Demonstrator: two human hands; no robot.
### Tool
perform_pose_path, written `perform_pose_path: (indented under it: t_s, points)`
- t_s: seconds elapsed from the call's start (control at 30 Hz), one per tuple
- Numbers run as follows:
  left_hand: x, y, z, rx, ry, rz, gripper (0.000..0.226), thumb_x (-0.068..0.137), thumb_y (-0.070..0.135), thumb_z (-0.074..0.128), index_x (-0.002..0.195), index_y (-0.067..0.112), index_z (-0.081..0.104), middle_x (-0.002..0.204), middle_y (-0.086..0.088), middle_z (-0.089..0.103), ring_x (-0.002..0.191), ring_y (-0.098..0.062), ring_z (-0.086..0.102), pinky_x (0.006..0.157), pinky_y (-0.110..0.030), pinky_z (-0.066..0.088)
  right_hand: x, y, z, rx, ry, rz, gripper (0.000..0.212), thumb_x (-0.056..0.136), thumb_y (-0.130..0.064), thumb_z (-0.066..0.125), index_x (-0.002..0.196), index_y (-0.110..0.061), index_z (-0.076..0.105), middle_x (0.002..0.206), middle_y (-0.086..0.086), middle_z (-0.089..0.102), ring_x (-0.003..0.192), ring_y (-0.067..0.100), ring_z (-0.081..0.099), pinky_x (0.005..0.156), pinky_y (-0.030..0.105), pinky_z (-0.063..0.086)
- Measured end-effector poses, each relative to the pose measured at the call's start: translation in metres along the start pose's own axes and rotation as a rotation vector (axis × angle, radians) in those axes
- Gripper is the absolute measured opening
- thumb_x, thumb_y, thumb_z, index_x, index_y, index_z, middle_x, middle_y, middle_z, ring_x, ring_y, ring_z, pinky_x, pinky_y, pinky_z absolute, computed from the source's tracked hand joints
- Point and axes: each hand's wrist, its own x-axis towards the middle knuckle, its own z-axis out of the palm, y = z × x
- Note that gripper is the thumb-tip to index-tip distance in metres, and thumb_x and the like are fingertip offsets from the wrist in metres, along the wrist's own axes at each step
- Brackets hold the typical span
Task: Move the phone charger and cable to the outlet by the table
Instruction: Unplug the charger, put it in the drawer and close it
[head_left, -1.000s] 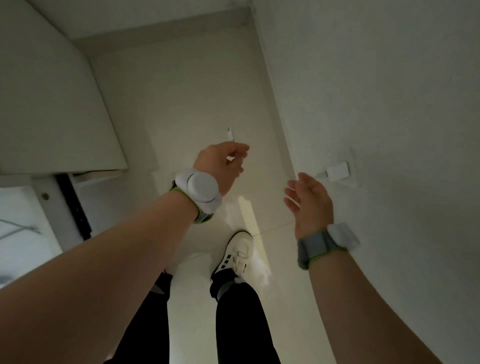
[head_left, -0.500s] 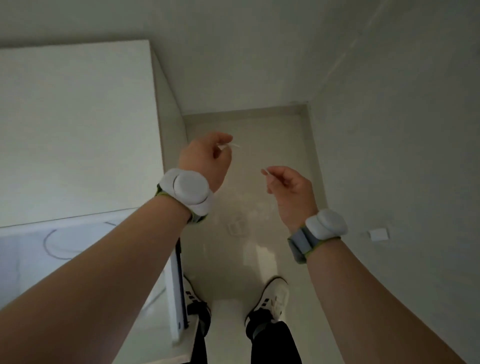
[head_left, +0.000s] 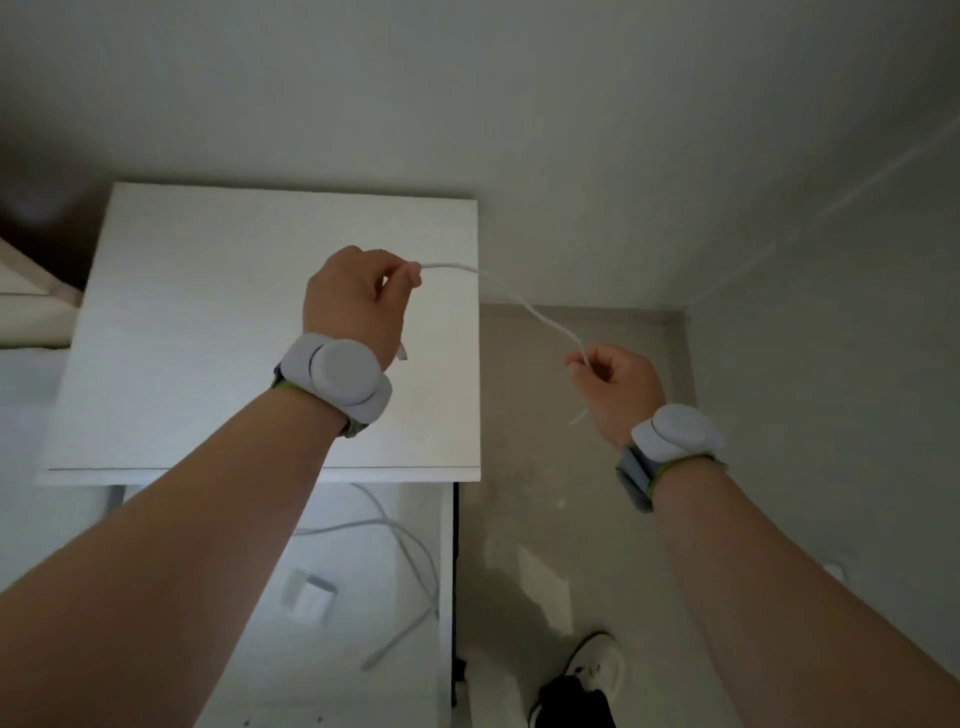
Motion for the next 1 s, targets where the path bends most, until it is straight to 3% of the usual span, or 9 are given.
perform_pose_path:
  t_s: [0.13, 0.23, 0.33, 0.4, 0.5, 0.6, 0.73, 0.87, 1.0]
  points:
    - [0.011, -0.027, -0.027, 0.007, 0.015, -0.1, 0.03, 0.093, 0.032, 0.047, 0.091, 0.011, 0.069, 0.073, -0.005, 0.059, 0.07, -0.021, 0.051, 0.064, -0.027, 0.033, 0.019, -0.023, 0.012, -0.019, 0.019, 0.01, 0.02, 0.088, -0.024, 0.058, 0.095, -0.011, 0.071, 0.079, 0.002, 0.064, 0.074, 0.016, 0.057, 0.069, 0.025, 0.041]
    - [0.019, -0.045, -0.028, 0.054, -0.066, -0.171, 0.029, 0.092, 0.032, 0.048, 0.091, 0.012, 0.069, 0.073, -0.002, 0.058, 0.067, -0.02, 0.05, 0.052, -0.025, 0.032, 0.041, -0.047, 0.022, -0.11, 0.026, -0.137, 0.027, 0.09, -0.025, 0.056, 0.075, -0.006, 0.068, 0.064, 0.005, 0.052, 0.06, 0.016, 0.046, 0.063, 0.026, 0.036]
    - [0.023, -0.056, -0.017, 0.097, -0.16, -0.204, 0.031, 0.093, 0.034, 0.045, 0.087, 0.014, 0.068, 0.067, 0.003, 0.056, 0.057, -0.013, 0.047, 0.049, -0.02, 0.031, 0.062, -0.066, 0.026, -0.154, 0.055, -0.151, 0.023, 0.091, -0.028, 0.054, 0.088, -0.013, 0.071, 0.073, 0.001, 0.06, 0.064, 0.014, 0.053, 0.065, 0.022, 0.041]
    - [0.027, -0.062, -0.008, 0.1, -0.19, -0.239, 0.033, 0.094, 0.035, 0.043, 0.083, 0.014, 0.067, 0.06, 0.008, 0.051, 0.053, -0.008, 0.045, 0.049, -0.021, 0.031, 0.081, -0.072, 0.033, -0.14, 0.068, -0.142, 0.021, 0.09, -0.029, 0.053, 0.084, -0.017, 0.07, 0.071, 0.0, 0.064, 0.057, 0.01, 0.056, 0.062, 0.018, 0.046]
    - [0.038, -0.066, 0.008, 0.089, -0.215, -0.274, 0.035, 0.094, 0.037, 0.042, 0.082, 0.015, 0.066, 0.059, 0.01, 0.05, 0.053, -0.009, 0.045, 0.049, -0.021, 0.032, 0.117, -0.073, 0.044, -0.11, 0.052, -0.139, 0.021, 0.089, -0.028, 0.052, 0.094, -0.017, 0.069, 0.088, 0.005, 0.072, 0.078, 0.02, 0.065, 0.077, 0.024, 0.051]
    - [0.054, -0.063, 0.023, 0.067, -0.211, -0.303, 0.034, 0.094, 0.037, 0.042, 0.081, 0.016, 0.065, 0.06, 0.011, 0.05, 0.055, -0.008, 0.047, 0.05, -0.02, 0.033, 0.15, -0.072, 0.048, -0.113, 0.024, -0.156, 0.022, 0.089, -0.026, 0.052, 0.102, -0.016, 0.067, 0.101, 0.009, 0.07, 0.09, 0.024, 0.064, 0.08, 0.028, 0.047]
    - [0.082, -0.06, 0.041, 0.041, -0.208, -0.358, 0.033, 0.092, 0.039, 0.045, 0.08, 0.015, 0.065, 0.063, 0.011, 0.052, 0.065, -0.018, 0.053, 0.054, -0.024, 0.039, 0.194, -0.075, 0.055, -0.115, -0.038, -0.19, 0.019, 0.091, -0.023, 0.049, 0.102, -0.012, 0.062, 0.091, 0.001, 0.063, 0.083, 0.017, 0.056, 0.074, 0.025, 0.041]
    - [0.102, -0.063, 0.051, 0.043, -0.18, -0.378, 0.036, 0.09, 0.041, 0.047, 0.085, 0.011, 0.066, 0.063, 0.004, 0.055, 0.057, -0.014, 0.049, 0.052, -0.022, 0.038, 0.227, -0.078, 0.068, -0.077, -0.102, -0.25, 0.025, 0.093, -0.011, 0.038, 0.097, -0.008, 0.063, 0.067, -0.012, 0.049, 0.059, 0.006, 0.043, 0.063, 0.025, 0.036]
    - [0.116, -0.074, 0.053, 0.046, -0.155, -0.421, 0.036, 0.09, 0.04, 0.047, 0.087, 0.011, 0.066, 0.068, 0.0, 0.058, 0.062, -0.018, 0.052, 0.054, -0.022, 0.038, 0.244, -0.086, 0.089, -0.015, -0.196, -0.298, 0.028, 0.095, -0.008, 0.035, 0.1, -0.007, 0.063, 0.086, -0.013, 0.056, 0.074, 0.006, 0.051, 0.075, 0.025, 0.039]
